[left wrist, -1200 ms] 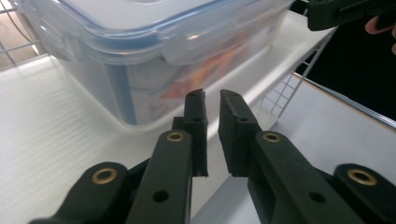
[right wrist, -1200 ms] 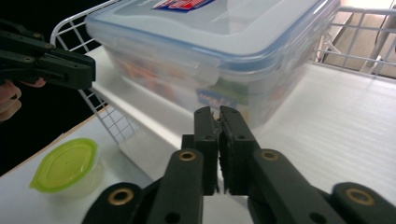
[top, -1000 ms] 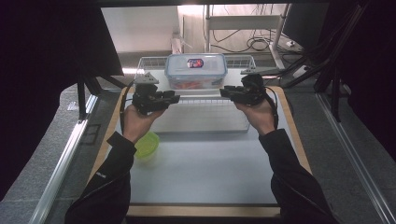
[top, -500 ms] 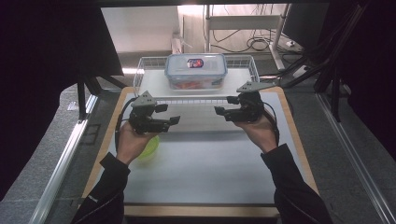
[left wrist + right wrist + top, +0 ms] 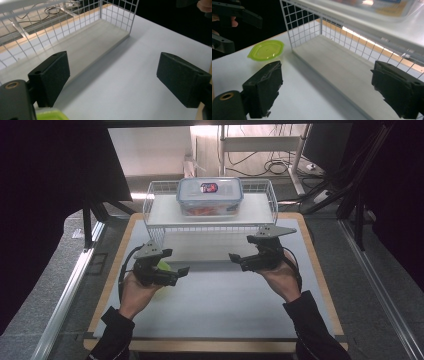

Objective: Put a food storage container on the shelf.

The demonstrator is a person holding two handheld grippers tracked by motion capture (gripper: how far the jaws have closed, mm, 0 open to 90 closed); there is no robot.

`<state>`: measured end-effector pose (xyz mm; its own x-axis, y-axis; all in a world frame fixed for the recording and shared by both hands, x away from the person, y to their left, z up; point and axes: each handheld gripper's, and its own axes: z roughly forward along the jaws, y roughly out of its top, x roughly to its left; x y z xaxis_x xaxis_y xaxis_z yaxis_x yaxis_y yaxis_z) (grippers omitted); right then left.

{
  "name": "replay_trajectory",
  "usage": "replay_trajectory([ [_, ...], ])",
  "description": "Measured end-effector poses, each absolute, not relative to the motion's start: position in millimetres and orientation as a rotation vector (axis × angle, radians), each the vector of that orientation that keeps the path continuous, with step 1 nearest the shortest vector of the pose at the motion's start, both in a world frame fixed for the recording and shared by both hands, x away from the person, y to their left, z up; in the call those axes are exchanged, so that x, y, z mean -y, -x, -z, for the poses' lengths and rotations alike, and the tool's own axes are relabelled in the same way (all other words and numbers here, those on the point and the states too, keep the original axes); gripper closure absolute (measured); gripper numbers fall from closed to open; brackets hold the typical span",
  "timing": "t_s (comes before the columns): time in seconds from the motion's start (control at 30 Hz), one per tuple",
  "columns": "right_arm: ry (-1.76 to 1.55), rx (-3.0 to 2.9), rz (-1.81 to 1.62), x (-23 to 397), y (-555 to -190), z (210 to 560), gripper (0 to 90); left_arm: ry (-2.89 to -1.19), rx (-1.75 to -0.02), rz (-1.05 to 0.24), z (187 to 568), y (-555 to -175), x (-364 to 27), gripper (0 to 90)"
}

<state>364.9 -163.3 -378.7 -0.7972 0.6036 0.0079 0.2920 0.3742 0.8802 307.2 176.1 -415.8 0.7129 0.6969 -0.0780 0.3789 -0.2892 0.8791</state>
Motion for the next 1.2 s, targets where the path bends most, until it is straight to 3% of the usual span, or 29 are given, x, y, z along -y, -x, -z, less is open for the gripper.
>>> replay_trajectory([
  [0.37,-0.746,-2.397,-1.328,167.8,-344.2,409.0,3.9,-1.882,-0.873,-0.415,444.0,-282.5,-181.8,3.5],
  [0.6,-0.728,-2.43,-1.296,168.5,-333.5,424.8,0.4,-1.881,-0.9,-0.394,458.4,-275.3,-186.7,3.4],
  [0.93,-0.766,-2.413,-1.335,180.1,-313.2,451.5,1.2,-1.952,-0.811,-0.47,481.9,-256.3,-173.5,2.0],
  [1.2,-0.819,-2.368,-1.346,194.4,-295.6,473.0,3.7,-2.015,-0.818,-0.437,501.3,-251.9,-166.5,1.5],
])
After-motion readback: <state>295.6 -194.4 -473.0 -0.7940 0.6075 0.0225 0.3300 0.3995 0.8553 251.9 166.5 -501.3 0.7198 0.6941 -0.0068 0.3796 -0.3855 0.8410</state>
